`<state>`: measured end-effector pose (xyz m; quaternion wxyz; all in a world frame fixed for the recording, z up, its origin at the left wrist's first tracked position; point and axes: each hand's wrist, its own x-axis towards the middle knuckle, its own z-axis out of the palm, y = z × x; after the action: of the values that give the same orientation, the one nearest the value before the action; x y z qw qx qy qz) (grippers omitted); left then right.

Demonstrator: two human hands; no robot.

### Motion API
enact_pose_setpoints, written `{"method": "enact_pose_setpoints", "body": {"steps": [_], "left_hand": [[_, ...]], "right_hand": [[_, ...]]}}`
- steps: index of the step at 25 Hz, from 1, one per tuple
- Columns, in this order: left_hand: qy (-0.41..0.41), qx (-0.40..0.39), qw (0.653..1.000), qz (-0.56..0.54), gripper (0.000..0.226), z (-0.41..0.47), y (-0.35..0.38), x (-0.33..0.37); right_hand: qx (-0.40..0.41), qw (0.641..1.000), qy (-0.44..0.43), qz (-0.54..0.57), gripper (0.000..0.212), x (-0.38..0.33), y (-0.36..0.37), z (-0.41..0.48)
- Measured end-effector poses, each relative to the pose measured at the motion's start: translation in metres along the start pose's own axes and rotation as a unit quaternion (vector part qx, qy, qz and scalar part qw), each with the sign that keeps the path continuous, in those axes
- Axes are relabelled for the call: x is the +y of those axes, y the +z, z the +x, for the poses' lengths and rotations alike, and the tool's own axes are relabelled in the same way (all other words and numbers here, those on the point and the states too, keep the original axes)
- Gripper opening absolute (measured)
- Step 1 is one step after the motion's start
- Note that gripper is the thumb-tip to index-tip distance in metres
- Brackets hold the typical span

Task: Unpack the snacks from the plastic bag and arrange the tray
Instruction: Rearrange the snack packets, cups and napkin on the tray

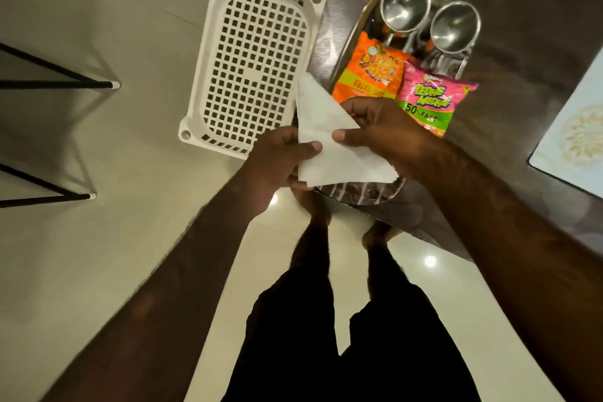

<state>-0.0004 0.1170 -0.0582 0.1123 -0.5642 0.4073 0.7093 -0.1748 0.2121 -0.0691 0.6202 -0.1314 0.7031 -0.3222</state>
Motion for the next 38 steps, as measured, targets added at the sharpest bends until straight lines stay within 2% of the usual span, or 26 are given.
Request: {"method": "enact_pose_setpoints", "body": {"steps": [3,5,7,9,13,19,25,29,33,35,38], "left_hand": [[-0.039,0.011,0.998,-0.050,0.036,-0.016,0.035,-0.023],[-0.056,0.042,0.996,-0.049,0.037,-0.021,0.054,-0.038],[-0.074,0.075,0.993,-0.046,0.036,-0.021,0.067,-0.048],[-0.084,0.096,0.990,-0.054,0.034,-0.017,0.076,-0.053],[-0.089,0.133,0.986,-0.043,0.020,-0.005,0.085,-0.056],[-0.076,0.166,0.983,-0.013,0.037,0.002,0.086,-0.058],[-0.078,0.173,0.981,-0.041,0.039,0.011,0.088,-0.057],[-0.043,0.165,0.984,0.059,0.034,0.012,0.084,-0.058],[-0.074,0.175,0.956,0.223,0.054,0.006,0.079,-0.051],[-0.099,0.180,0.958,0.200,0.054,0.001,0.076,-0.053],[-0.153,0.167,0.971,0.070,0.055,-0.010,0.076,-0.057]], "right_hand": [[-0.003,0.996,-0.017,-0.083,0.029,0.018,-0.019,-0.016],[0.054,0.990,-0.030,-0.126,0.022,0.029,-0.031,-0.023],[0.125,0.987,-0.037,-0.096,0.023,0.039,-0.045,-0.027],[0.157,0.985,-0.046,-0.057,0.024,0.044,-0.058,-0.030],[0.132,0.986,-0.056,-0.083,0.026,0.051,-0.064,-0.035],[0.103,0.986,-0.069,-0.111,0.023,0.056,-0.054,-0.034],[0.095,0.984,-0.079,-0.132,0.023,0.055,-0.047,-0.028],[0.084,0.985,-0.076,-0.129,0.024,0.054,-0.047,-0.028],[0.083,0.985,-0.080,-0.130,0.024,0.050,-0.049,-0.028],[0.092,0.984,-0.088,-0.124,0.027,0.044,-0.054,-0.027],[0.125,0.970,-0.121,-0.171,0.028,0.029,-0.069,-0.021]]}}
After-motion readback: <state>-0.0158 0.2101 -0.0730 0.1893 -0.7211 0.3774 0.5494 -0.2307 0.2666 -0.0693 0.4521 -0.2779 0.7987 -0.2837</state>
